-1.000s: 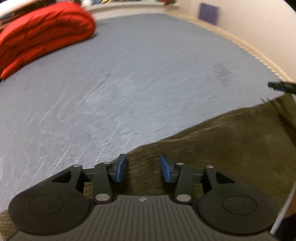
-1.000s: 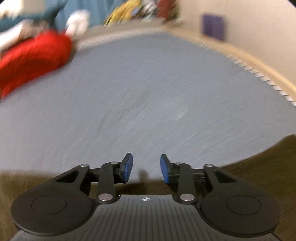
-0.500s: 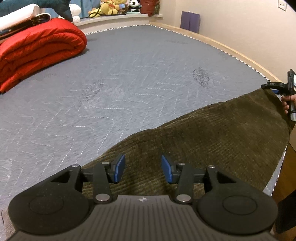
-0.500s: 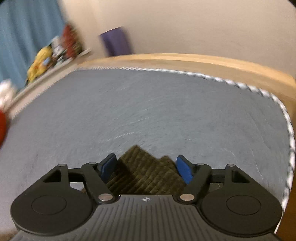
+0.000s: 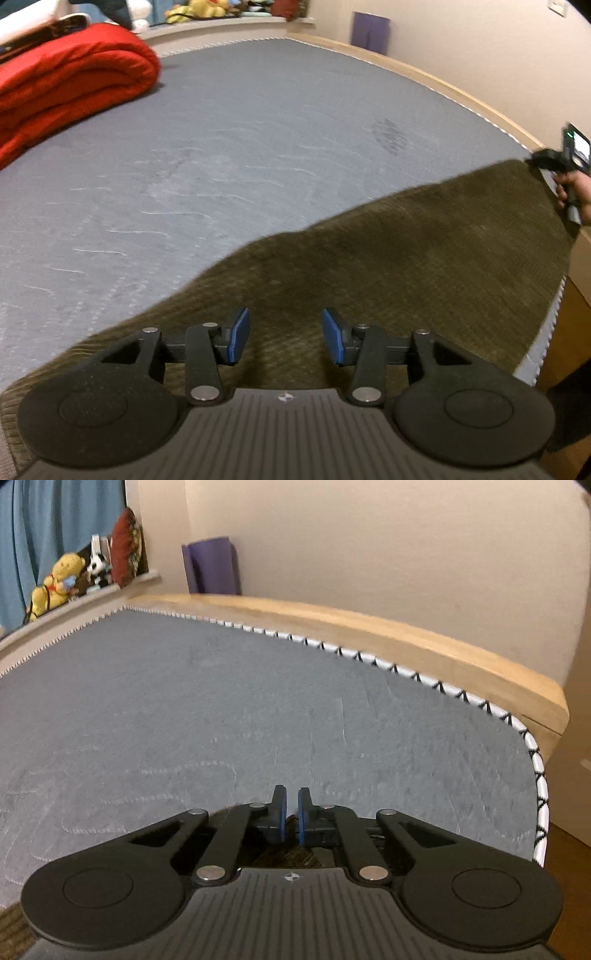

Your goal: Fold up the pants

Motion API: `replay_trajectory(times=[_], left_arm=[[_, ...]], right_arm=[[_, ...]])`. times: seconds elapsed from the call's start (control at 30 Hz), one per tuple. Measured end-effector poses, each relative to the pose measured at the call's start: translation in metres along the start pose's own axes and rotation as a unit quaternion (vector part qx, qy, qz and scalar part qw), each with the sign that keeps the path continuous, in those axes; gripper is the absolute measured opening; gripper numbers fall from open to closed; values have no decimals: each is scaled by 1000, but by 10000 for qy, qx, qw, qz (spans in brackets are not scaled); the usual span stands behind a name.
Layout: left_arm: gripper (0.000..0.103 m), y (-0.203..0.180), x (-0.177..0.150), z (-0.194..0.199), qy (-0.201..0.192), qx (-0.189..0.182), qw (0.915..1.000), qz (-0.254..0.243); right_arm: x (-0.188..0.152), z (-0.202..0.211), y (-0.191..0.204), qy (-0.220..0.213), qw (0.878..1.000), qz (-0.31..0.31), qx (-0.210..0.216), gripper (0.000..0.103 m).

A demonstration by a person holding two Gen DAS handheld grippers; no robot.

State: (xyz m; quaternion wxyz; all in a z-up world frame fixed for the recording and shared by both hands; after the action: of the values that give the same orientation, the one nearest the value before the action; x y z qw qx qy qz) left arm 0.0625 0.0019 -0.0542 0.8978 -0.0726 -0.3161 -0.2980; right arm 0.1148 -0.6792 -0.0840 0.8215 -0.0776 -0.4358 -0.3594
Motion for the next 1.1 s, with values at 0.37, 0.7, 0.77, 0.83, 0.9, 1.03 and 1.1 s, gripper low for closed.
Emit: replay_trajectory(times=[0.37, 0.7, 0.77, 0.83, 0.9, 1.03, 1.1], left_arm=[[50, -39, -51, -19, 925, -836, 9844, -1239], [50, -51, -76, 13, 1244, -265, 9725, -1953], [50, -51, -75, 24, 1124, -169, 9741, -1952], [51, -50, -71, 34, 949, -112, 9769, -1912], [53, -48, -63, 47, 736, -54, 9810, -1793], [60, -47, -52, 61, 437, 88, 9857, -1622], [60, -47, -48, 61, 399, 137, 9868, -1564]], right_arm=[[15, 41, -21, -211, 9985, -495, 114, 46], [15, 128, -71, -223, 9837, -1482, 998, 63], [2, 134, -86, -63, 9772, -1811, 1104, 63], [-12, 135, -96, 197, 9739, -1963, 1123, 63], [-23, 136, -107, 350, 9696, -2159, 1094, 63], [-42, 126, -130, 648, 9592, -2612, 870, 63], [-50, 118, -141, 833, 9516, -2851, 793, 63]])
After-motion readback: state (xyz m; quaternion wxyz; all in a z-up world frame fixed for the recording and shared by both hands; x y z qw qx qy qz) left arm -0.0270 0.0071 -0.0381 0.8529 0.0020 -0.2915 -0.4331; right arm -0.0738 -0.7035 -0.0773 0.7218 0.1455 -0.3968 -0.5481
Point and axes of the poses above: each gripper's, at about its wrist camera, not at the fingertips, and z roughly against the way its jaws point, y to its left, x to its top, the point moved 3 cm from there along -z, roughly the way its jaws point, and after that the axes turned 9 degrees about -z, right-handed, at the moved point
